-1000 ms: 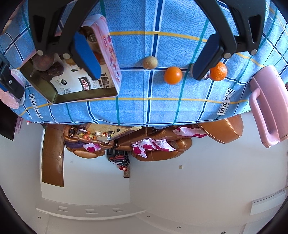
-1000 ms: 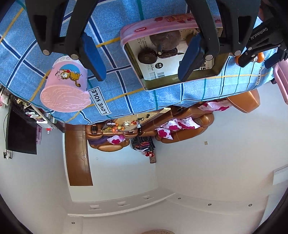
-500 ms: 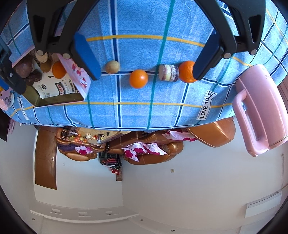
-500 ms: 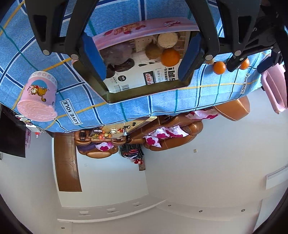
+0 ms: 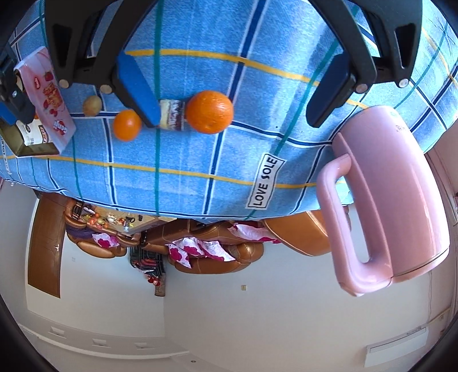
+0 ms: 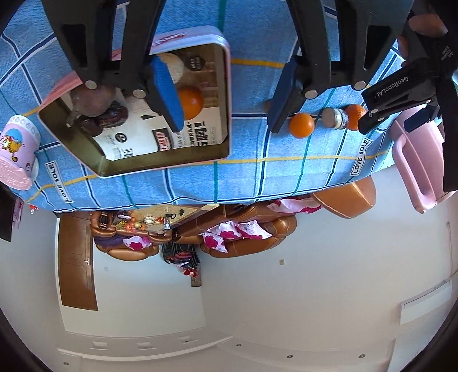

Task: Organize fruits
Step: 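Move both open tools from the tin back over the remaining fruits, then grasp an orange with the left tool while the right tool grasps a kiwi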

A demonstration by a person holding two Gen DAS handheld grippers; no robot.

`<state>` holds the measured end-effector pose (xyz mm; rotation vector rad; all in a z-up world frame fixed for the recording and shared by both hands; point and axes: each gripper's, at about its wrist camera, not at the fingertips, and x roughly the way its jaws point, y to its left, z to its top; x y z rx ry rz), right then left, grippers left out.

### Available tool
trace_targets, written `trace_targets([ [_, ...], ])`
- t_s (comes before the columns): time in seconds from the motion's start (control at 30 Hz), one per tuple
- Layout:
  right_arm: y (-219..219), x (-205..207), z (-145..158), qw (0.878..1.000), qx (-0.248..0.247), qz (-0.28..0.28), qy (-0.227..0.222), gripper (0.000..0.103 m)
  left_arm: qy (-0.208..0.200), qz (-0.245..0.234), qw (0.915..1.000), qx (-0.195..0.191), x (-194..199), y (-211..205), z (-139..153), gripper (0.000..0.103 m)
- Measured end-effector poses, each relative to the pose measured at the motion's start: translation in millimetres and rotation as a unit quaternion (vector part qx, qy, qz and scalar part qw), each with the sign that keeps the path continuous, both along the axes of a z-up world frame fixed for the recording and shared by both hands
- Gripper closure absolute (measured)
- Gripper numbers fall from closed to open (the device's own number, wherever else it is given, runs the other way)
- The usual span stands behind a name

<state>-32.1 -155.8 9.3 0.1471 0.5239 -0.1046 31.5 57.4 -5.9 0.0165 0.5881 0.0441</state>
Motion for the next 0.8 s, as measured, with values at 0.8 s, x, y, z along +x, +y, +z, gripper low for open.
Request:
trace_targets([
  [0.8,58.0,97.0,-34.6,0.982,-0.088,0.064,0.152,0.068,0.018,0.119,0.9928,-0.002,13.9,70.0,0.0,0.0],
])
